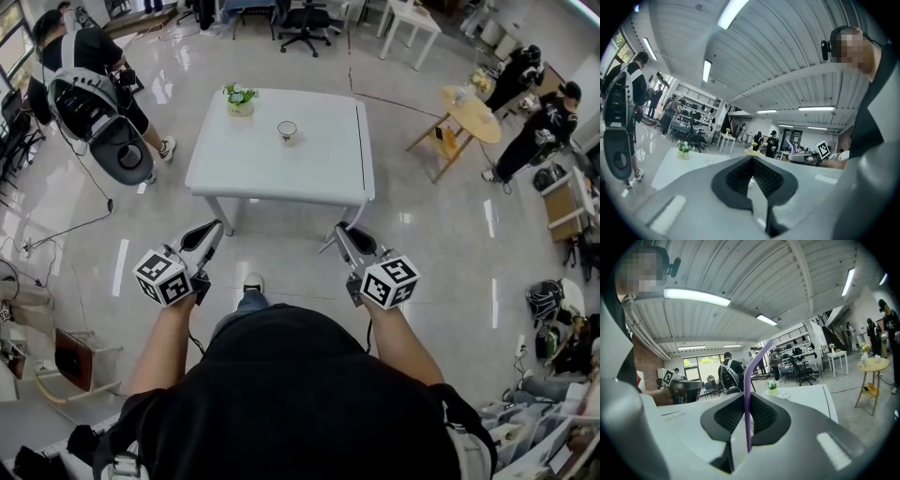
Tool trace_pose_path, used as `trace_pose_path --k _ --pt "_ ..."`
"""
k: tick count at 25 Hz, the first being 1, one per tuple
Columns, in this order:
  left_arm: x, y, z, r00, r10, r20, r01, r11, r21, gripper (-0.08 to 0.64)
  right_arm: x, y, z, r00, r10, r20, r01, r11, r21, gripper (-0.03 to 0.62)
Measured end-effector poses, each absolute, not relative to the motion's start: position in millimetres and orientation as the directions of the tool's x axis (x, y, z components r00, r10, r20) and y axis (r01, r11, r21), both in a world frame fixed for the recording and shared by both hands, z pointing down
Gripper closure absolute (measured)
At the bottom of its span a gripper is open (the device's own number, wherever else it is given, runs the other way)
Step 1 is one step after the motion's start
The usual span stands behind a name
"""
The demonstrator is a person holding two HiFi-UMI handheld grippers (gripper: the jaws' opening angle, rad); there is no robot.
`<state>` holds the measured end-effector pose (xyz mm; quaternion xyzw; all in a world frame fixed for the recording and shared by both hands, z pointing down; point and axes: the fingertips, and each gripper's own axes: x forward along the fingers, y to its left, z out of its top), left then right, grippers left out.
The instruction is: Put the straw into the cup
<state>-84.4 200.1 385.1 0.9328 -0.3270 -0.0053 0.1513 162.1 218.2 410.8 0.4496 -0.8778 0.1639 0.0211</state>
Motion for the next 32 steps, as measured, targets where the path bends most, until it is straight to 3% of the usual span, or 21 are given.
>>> trace_pose_path --k 32 --pt "-108 96 411 0.827 -0.549 0.122 -0.556 -0.762 0.332 0.56 132 134 428 -0.557 -0.8 0.222 -0.821 0.49 -0.291 0.532"
